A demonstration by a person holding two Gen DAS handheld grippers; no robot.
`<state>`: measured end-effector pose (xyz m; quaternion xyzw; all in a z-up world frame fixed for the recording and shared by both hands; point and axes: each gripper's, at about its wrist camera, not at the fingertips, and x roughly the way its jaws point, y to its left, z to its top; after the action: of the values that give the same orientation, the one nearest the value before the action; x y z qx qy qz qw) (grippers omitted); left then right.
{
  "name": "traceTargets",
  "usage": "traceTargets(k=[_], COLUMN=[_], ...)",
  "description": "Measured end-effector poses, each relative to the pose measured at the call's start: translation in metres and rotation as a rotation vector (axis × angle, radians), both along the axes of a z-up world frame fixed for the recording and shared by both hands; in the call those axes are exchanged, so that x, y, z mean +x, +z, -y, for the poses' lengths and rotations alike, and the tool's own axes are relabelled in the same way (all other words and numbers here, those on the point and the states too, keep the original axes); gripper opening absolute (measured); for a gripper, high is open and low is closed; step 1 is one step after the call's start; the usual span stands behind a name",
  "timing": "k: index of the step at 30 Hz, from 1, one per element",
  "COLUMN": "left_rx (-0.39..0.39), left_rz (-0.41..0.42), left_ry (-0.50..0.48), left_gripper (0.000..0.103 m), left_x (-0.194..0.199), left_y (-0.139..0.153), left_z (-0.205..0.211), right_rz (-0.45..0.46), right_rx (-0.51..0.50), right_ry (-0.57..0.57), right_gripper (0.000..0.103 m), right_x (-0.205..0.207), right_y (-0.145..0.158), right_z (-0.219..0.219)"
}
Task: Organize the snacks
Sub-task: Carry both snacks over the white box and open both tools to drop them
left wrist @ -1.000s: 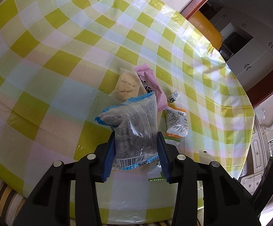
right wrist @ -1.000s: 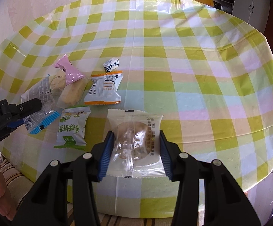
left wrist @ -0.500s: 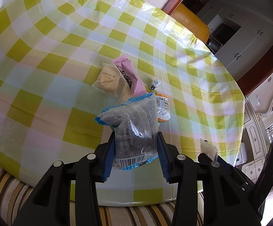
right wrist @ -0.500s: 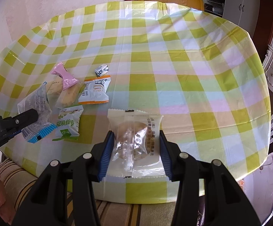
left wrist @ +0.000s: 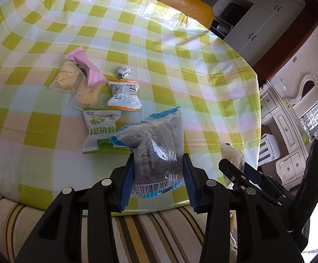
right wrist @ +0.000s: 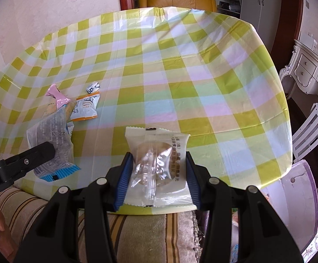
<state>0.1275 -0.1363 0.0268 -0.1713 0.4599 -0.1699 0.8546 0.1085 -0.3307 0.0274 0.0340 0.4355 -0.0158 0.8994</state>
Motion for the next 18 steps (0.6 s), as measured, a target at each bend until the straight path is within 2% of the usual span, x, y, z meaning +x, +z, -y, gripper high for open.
traceTargets(k=[8, 18], left_rx=[0.004, 0.019], left_rz=[-0.019, -0.06], left_ry=[-0.156, -0.344], left_gripper=[0.041, 0.041], left_x=[-0.014, -0.032], left_y=[0.0, -0.007], left_z=[0.062, 0.134], right_rz=[0.0, -0.044], right_rx=[0.002, -0.01], right_ry=[-0.092, -0.234], right_gripper=[0.047, 0.047], right_x=[-0.023, -0.057], right_y=[-0.002, -0.022], right_z=[0.05, 0.119])
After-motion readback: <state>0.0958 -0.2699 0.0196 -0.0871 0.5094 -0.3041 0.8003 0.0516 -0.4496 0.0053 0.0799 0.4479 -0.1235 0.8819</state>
